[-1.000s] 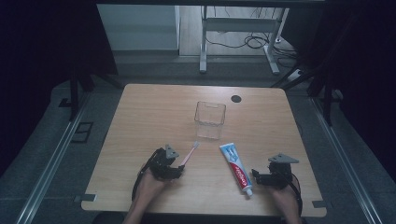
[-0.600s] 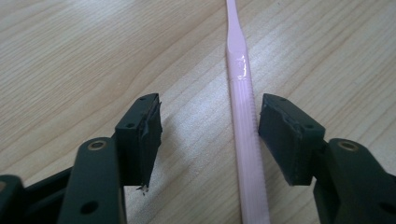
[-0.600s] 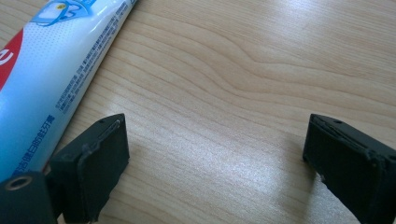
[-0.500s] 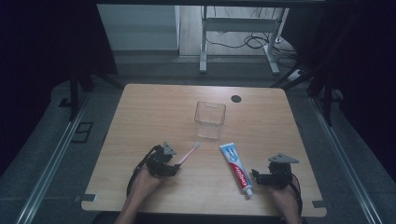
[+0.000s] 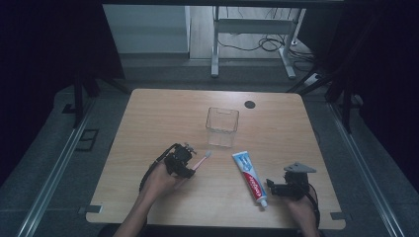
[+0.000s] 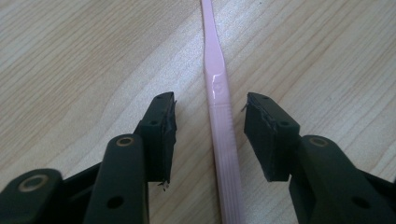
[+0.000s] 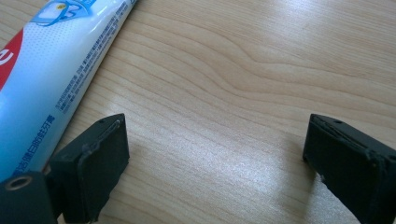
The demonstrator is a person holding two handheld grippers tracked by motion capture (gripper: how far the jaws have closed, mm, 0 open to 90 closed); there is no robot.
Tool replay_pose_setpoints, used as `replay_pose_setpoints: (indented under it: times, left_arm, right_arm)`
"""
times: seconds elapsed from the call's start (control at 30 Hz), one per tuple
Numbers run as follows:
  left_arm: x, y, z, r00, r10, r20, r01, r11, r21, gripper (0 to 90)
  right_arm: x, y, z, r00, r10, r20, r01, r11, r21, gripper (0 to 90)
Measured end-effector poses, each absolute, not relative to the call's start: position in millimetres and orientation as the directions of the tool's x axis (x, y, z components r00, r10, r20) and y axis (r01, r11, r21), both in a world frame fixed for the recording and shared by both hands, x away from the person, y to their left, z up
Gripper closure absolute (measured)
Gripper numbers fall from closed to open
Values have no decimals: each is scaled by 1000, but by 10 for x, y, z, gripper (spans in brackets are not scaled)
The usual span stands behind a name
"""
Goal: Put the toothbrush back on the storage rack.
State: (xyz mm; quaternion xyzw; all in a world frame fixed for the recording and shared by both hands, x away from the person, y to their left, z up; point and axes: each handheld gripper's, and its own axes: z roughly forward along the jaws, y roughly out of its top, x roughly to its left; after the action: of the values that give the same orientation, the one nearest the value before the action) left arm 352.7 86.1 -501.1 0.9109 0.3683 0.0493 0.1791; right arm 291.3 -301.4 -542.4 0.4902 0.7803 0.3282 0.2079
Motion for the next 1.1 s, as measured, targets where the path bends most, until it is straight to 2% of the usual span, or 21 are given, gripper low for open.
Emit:
replay_pose_setpoints:
  times: [0.4, 0.73, 0.9, 1.1]
  left_arm:
    - [3759, 608, -4968, 733, 679, -36, 668, -710, 222, 631]
    - [3824, 530, -5002, 746, 665, -32, 661, -734, 156, 702]
    - [3833, 512, -5002, 740, 671, -37, 668, -729, 149, 778]
    - [3840, 542, -4973, 730, 681, -52, 677, -712, 185, 787]
  right_arm:
    - [2914, -3012, -5423, -435, 900, -2, 629, 305, 715, 62]
    - [2916, -3009, -5424, -438, 899, -2, 628, 307, 715, 61]
    - [2916, -3010, -5423, -439, 899, -2, 628, 308, 715, 62]
    - [2917, -3010, -5424, -439, 899, -3, 626, 308, 716, 62]
